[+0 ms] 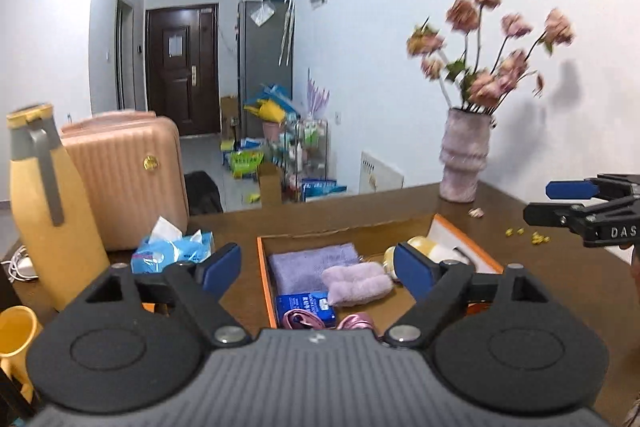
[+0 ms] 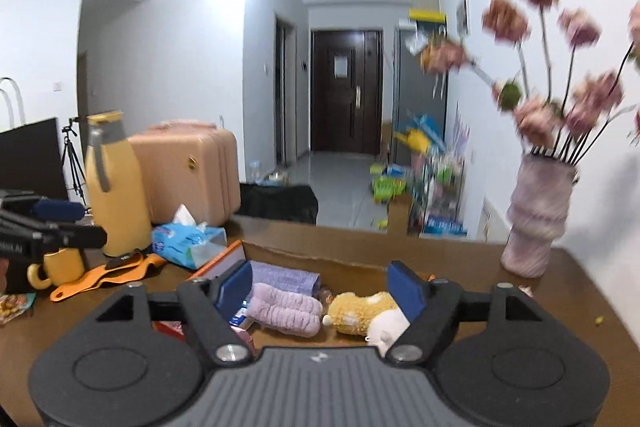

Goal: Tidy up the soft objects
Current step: 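Open both grippers and withdraw them toward the light-blue plush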

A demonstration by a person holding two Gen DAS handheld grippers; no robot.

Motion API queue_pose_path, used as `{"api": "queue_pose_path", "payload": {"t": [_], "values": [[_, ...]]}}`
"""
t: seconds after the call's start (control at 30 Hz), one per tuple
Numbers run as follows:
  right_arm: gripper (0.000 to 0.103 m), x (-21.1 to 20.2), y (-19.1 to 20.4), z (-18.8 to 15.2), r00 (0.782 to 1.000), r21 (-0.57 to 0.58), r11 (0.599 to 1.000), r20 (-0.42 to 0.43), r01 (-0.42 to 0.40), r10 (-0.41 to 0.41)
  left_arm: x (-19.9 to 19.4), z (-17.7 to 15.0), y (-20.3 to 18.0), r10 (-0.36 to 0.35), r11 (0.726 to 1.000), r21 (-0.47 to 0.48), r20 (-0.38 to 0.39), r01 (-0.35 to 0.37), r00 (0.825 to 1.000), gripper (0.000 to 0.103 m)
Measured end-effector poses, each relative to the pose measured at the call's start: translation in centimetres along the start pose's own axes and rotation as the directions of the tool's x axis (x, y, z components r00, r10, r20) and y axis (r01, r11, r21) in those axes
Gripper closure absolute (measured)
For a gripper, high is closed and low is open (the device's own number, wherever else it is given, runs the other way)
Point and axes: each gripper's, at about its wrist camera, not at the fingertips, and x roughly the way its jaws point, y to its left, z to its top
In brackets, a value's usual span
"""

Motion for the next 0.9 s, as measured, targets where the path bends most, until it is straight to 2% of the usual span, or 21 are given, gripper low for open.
{"api": "queue_pose_path", "payload": {"t": [0.17,0.27,0.33,0.43,0.57,0.7,0.8,0.9], "values": [[0.026,-4.5,1.2,0.1,0.998,-0.002,1.000,0.062,0.003,-0.003,-3.6,0.0,-1.3,0.024,1.000,0.000,0.034,-0.024,0.999,0.017],[0.023,-6.9,2.4,-1.5,0.996,0.005,1.000,0.095,0.000,-0.001,-6.0,-2.6,-1.5,0.044,0.999,-0.003,0.066,-0.043,0.997,0.012],[0.022,-8.4,3.3,-3.4,0.994,0.006,1.000,0.107,-0.022,0.021,-7.0,-5.1,-1.7,0.038,0.999,0.029,0.074,-0.041,0.996,0.011],[0.021,-10.0,4.7,-6.3,0.994,0.000,0.999,0.106,-0.034,0.034,-8.1,-8.7,-2.1,0.090,0.995,0.032,0.022,-0.091,0.996,0.011],[0.021,-12.0,6.5,-10.5,0.994,0.003,1.000,0.102,-0.030,0.030,-10.7,-13.1,-2.3,0.077,0.996,-0.040,0.004,-0.077,0.997,0.011],[0.017,-14.4,8.0,-15.4,0.984,0.001,0.996,0.155,-0.087,0.086,-12.1,-17.2,-1.8,0.072,0.988,-0.131,-0.041,-0.077,0.997,0.010],[0.017,-15.1,8.6,-17.8,0.985,0.045,0.993,0.140,-0.112,0.104,-11.3,-18.7,-1.0,0.073,0.984,-0.152,-0.115,-0.090,0.991,0.010],[0.017,-14.8,9.0,-18.5,0.984,0.054,0.988,0.116,-0.141,0.134,-10.8,-18.7,-0.6,0.083,0.984,-0.148,-0.118,-0.100,0.990,0.010]]}}
